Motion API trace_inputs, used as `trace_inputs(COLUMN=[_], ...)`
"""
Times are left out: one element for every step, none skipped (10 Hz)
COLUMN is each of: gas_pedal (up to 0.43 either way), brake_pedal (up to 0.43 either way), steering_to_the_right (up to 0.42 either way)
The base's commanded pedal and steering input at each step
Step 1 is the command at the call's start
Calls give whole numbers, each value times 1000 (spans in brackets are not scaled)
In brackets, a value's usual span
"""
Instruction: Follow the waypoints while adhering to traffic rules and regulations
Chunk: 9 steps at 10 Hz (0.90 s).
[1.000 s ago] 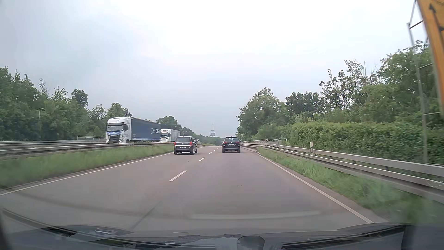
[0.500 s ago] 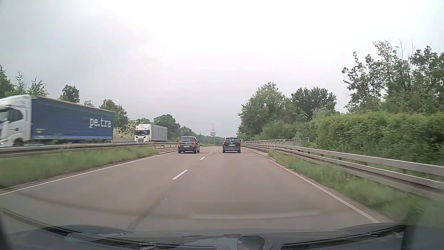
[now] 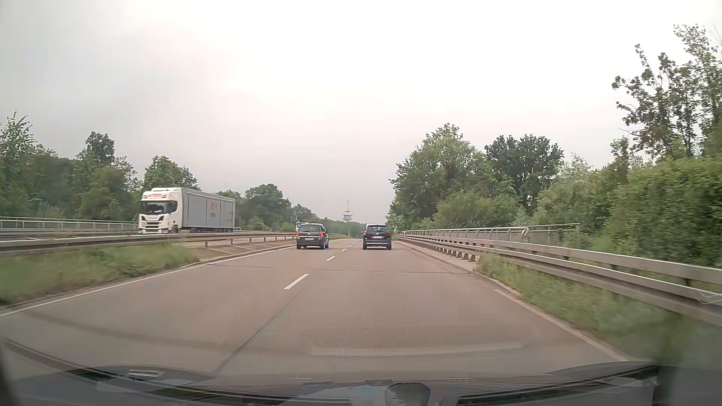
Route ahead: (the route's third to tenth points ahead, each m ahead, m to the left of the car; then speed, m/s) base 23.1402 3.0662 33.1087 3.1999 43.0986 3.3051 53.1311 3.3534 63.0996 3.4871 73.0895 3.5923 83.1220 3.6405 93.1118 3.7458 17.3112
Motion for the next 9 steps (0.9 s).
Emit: trace_inputs(gas_pedal=[150,157,157,169,169,169,169,169,169], brake_pedal=[0,0,0,0,0,0,0,0,0], steering_to_the_right=[-1,-1,-1,-1,-1,-1,-1,-1,0])
